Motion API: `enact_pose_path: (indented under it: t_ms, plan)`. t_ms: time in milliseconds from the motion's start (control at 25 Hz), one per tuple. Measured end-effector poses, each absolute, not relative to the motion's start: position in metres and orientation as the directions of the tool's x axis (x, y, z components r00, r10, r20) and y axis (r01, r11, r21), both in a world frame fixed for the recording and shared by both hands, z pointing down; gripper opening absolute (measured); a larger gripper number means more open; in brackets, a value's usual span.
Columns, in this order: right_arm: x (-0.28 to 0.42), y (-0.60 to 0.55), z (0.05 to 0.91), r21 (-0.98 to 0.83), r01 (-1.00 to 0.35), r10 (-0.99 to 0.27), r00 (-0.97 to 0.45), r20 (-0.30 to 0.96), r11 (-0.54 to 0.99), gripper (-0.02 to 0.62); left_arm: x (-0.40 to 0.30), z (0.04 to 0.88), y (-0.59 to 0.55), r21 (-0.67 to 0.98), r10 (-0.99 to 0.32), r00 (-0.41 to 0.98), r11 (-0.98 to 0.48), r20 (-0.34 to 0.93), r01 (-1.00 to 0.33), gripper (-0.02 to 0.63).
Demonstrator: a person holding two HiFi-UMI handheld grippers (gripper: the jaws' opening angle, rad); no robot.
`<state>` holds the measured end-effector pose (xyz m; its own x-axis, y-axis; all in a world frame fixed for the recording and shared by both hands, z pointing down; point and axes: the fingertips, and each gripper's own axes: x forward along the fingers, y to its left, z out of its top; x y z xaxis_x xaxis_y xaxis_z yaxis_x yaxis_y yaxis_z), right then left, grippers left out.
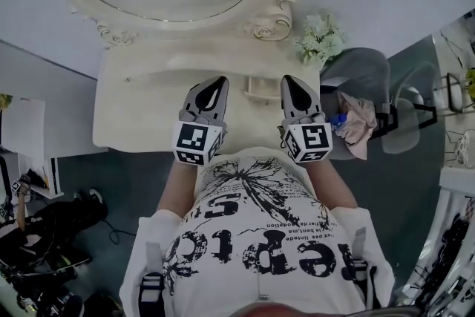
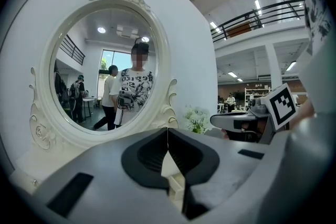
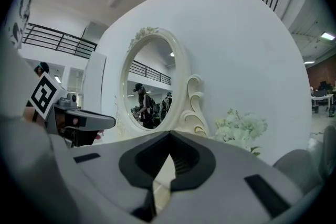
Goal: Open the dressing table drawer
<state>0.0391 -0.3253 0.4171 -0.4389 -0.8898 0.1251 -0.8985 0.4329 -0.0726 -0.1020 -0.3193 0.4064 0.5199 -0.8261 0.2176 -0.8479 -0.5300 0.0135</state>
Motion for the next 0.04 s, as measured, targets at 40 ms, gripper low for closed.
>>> enact_pose_path:
  t_ms: [40]
  plan:
    - [0.0392,-0.3251,0.4176,-0.072,-0.898,-0.889,-0.44,0.127,0.434,0.017,-0.1019,0.4067,-0.3195,0.012,-0.826,0.519,-0.53,0.219,-0.848,0.02]
